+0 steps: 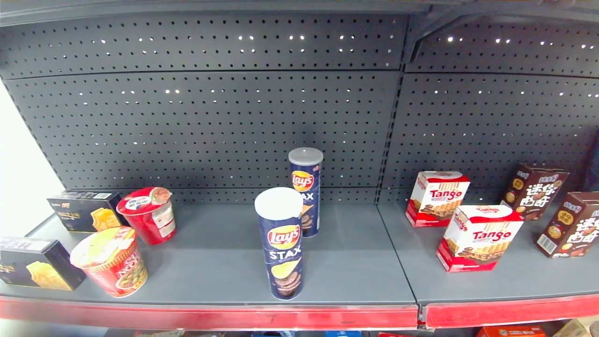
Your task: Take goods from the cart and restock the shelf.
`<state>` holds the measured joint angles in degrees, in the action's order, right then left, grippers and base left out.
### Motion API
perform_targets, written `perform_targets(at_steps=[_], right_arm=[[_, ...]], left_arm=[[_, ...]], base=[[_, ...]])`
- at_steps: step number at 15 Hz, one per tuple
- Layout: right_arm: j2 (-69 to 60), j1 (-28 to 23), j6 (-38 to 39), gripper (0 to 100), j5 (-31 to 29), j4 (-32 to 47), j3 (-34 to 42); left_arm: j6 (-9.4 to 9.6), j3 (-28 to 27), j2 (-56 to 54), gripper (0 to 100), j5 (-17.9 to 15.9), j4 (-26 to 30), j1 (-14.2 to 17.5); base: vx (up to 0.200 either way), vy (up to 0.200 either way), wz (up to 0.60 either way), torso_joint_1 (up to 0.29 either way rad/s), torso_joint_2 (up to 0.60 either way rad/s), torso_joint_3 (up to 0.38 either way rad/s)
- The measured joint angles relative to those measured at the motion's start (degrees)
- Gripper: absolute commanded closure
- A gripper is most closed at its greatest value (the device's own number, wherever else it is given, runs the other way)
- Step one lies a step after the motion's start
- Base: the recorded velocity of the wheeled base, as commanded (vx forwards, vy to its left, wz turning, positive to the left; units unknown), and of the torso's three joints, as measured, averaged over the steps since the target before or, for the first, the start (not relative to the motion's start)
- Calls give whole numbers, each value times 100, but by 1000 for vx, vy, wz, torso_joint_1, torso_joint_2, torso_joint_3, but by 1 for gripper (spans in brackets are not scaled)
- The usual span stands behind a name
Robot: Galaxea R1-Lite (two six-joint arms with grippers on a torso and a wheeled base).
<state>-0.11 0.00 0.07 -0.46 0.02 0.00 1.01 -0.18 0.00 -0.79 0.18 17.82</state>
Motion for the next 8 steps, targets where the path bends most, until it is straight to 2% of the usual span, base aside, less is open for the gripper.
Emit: perform_targets(at_steps=[2,4,6,8], right_arm=[[0,-10,0,0,2,-2,0],[1,0,2,0,0,7,0],[1,0,2,0,2,7,0],[1,0,2,0,2,7,0]], left_arm=[[16,-2,0,0,-35,17,-2],[108,-102,7,0,-169,-5,-2],[297,-780,236,0,-596,85,-35],[629,-1849,1022,0,-1146,230,-73]], base=[[0,0,0,0,0,0],[0,0,0,0,0,0],[0,0,0,0,0,0],[0,0,0,0,0,0]])
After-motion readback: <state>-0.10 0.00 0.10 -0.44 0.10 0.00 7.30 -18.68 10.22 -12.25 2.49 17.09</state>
